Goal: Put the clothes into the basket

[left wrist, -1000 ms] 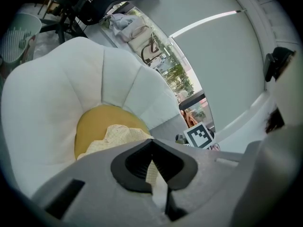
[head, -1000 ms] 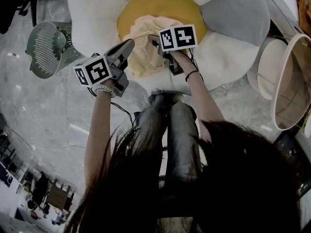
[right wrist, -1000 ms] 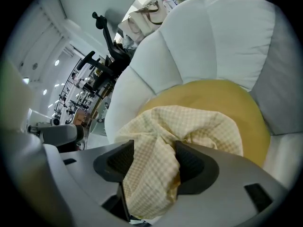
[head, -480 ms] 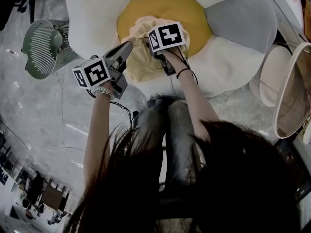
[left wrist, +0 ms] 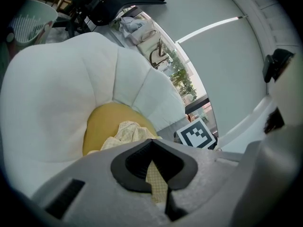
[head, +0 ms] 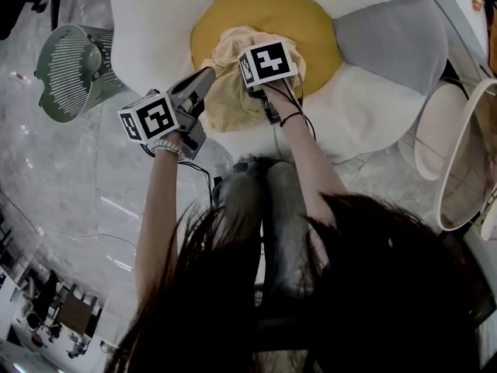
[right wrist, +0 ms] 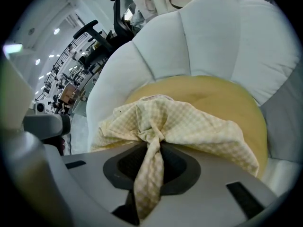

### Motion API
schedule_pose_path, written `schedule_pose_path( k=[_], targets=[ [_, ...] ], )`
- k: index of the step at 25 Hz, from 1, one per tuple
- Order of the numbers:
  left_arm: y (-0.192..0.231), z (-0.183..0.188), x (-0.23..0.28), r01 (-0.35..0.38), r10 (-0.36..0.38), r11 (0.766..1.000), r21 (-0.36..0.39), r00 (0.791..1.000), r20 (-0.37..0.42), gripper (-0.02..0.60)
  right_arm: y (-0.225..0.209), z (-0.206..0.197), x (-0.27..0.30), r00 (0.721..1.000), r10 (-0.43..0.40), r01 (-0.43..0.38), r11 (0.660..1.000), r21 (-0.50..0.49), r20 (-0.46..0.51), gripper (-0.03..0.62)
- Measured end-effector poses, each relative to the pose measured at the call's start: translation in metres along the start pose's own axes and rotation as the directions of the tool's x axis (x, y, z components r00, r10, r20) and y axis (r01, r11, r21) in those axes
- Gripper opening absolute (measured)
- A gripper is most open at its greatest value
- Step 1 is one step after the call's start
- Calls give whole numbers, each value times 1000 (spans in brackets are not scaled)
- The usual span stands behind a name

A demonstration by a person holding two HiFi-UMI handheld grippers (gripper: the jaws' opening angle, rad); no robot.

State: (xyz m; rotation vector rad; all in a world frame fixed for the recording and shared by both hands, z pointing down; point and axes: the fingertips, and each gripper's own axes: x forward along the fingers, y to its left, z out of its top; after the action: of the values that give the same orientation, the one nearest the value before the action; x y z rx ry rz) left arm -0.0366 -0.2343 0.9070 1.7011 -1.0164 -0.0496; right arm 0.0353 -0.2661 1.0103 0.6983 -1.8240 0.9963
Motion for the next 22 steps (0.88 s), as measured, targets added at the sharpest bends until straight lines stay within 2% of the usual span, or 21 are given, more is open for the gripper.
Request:
schedule_pose_path(
  k=[5, 9, 22],
  targets=[
    [-12, -3, -12, 0, -1, 1000, -20, 1000, -13, 11, 10, 0, -22, 997, 42, -48, 994, 95, 62, 71],
    [-30, 1, -26, -5, 5, 1000, -24, 1000, -12, 11, 22, 1, -48, 994, 65, -76, 989, 127, 92, 71],
    [-96, 31, -63, -15, 14, 1000, 10, 999, 33, 11, 45, 28, -134, 986, 89, -104, 989, 103, 141, 71]
  ],
)
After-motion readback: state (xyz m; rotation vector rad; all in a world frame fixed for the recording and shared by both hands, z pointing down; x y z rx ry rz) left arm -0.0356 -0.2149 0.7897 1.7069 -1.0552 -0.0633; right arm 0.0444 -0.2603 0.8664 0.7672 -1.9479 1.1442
